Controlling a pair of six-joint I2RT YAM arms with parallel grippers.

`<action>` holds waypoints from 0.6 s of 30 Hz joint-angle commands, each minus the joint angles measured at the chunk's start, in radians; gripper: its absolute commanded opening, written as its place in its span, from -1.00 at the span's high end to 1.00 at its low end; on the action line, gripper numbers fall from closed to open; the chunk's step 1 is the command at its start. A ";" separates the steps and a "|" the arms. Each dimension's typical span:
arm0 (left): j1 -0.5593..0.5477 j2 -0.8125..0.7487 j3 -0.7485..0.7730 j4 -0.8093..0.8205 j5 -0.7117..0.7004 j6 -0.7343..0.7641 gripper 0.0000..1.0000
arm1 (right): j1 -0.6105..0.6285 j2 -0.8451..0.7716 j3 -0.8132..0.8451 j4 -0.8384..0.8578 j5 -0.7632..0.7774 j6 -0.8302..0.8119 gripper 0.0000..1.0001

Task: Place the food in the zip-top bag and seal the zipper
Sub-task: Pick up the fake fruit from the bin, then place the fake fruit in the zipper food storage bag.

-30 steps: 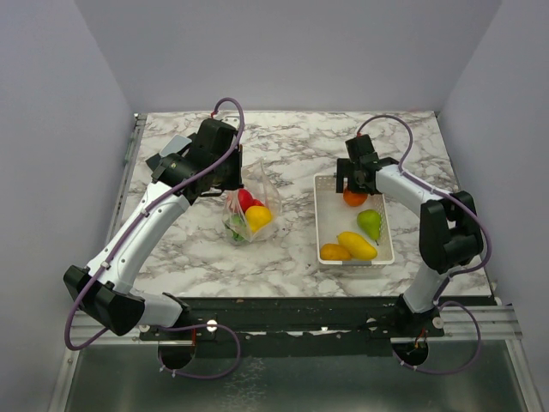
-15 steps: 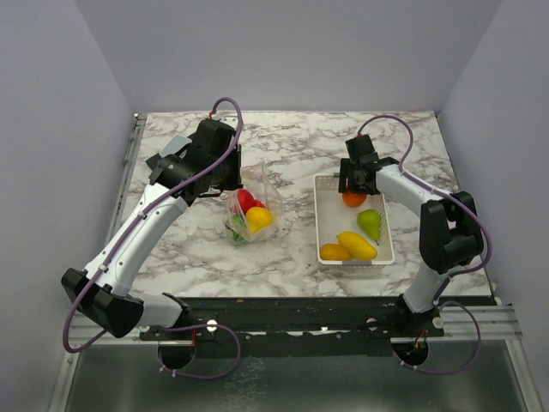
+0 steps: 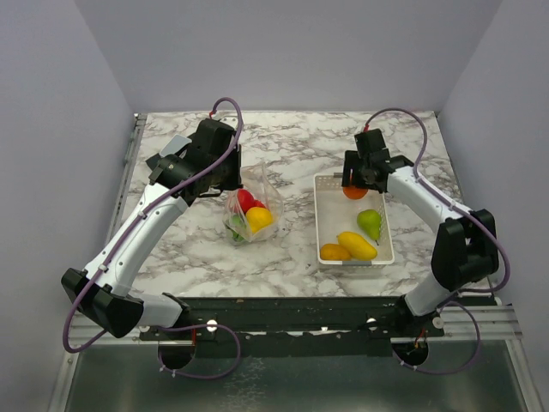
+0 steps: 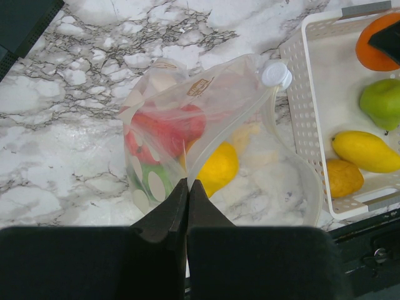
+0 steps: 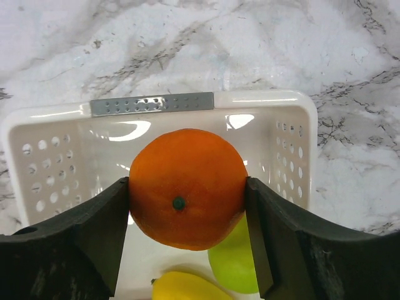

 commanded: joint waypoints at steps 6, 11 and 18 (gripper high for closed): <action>0.000 -0.010 0.003 0.007 0.021 0.001 1.00 | -0.008 -0.157 0.062 -0.064 -0.124 0.010 0.16; 0.000 -0.004 0.001 0.013 0.028 0.003 1.00 | -0.007 -0.226 0.095 -0.083 -0.206 0.015 0.17; 0.000 0.002 0.001 0.021 0.032 0.005 1.00 | -0.006 -0.314 0.132 -0.045 -0.435 0.030 0.20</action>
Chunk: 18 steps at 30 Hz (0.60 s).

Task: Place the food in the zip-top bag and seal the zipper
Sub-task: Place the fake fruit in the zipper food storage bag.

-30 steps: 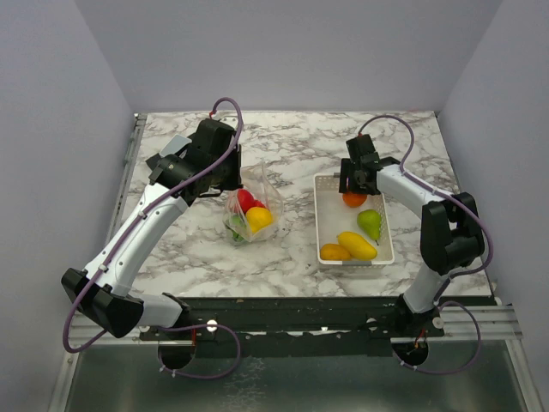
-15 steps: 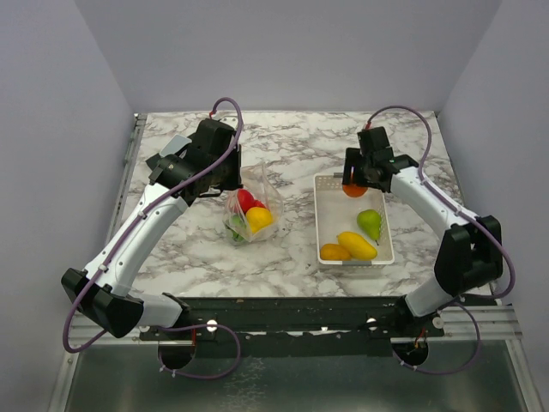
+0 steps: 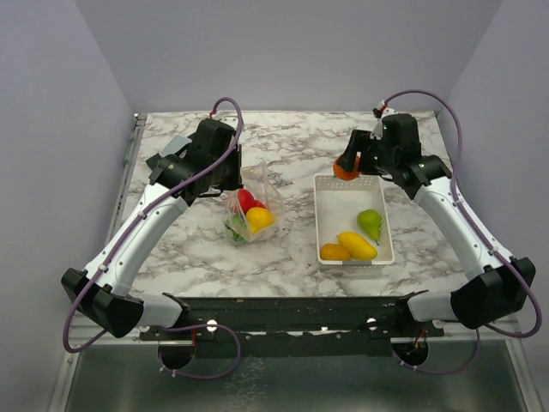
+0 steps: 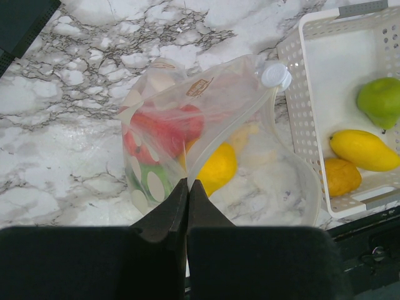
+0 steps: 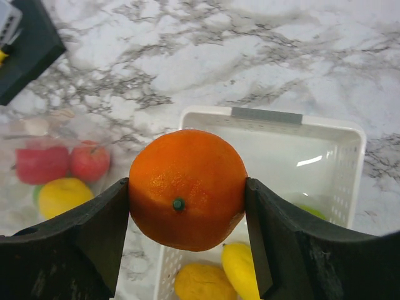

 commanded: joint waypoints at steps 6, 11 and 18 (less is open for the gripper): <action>0.001 0.003 0.000 0.024 0.023 0.011 1.00 | 0.005 -0.105 0.076 0.038 -0.311 0.043 0.20; 0.001 0.001 0.002 0.026 0.024 0.013 1.00 | 0.027 -0.122 0.097 0.062 -0.406 0.061 0.20; 0.001 -0.005 0.000 0.025 0.024 0.010 1.00 | 0.074 -0.129 0.102 0.109 -0.490 0.096 0.20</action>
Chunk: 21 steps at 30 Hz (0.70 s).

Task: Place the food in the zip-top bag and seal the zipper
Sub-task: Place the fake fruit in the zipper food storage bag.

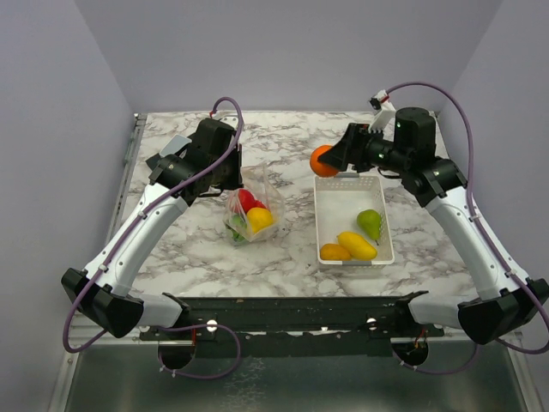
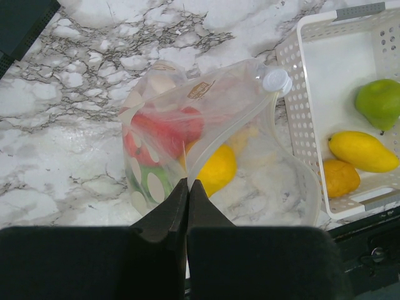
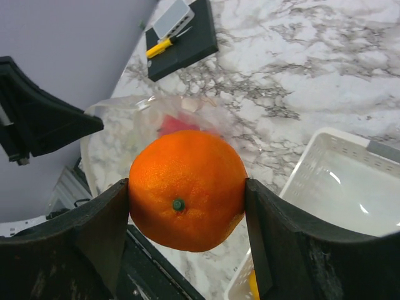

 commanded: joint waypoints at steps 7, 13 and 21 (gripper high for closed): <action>0.000 -0.007 -0.003 0.019 0.024 0.001 1.00 | 0.163 0.008 0.049 0.078 -0.081 0.045 0.20; 0.000 -0.008 -0.002 0.018 0.027 -0.001 1.00 | 0.275 0.058 0.100 0.038 0.002 0.021 0.20; 0.000 -0.014 -0.005 0.018 0.027 -0.003 1.00 | 0.407 0.144 0.169 -0.028 0.126 -0.026 0.21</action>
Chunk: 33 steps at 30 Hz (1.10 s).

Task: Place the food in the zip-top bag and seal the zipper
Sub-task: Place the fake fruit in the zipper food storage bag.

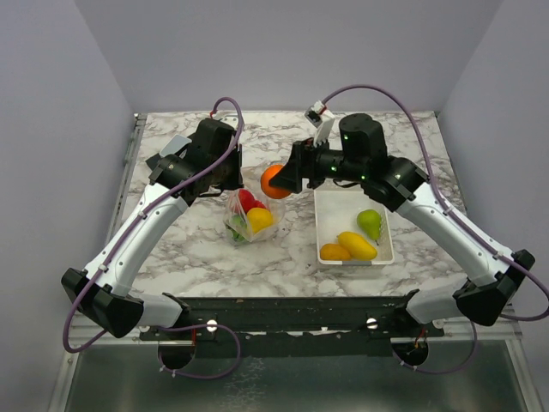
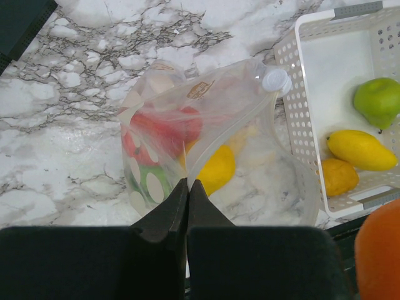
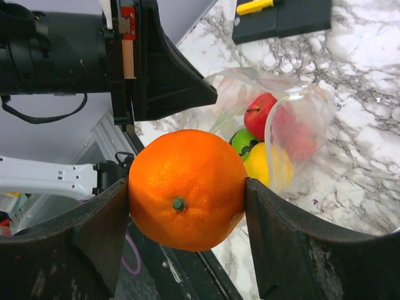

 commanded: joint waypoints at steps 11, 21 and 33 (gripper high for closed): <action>0.000 -0.008 -0.002 0.017 0.024 -0.001 1.00 | 0.152 0.182 0.102 -0.134 0.250 -0.065 0.21; 0.000 -0.006 0.001 0.018 0.023 0.002 1.00 | 0.209 0.304 0.145 -0.198 0.386 -0.067 0.21; 0.000 0.000 -0.001 0.017 0.018 0.004 1.00 | 0.226 0.358 0.158 -0.256 0.499 -0.051 -0.31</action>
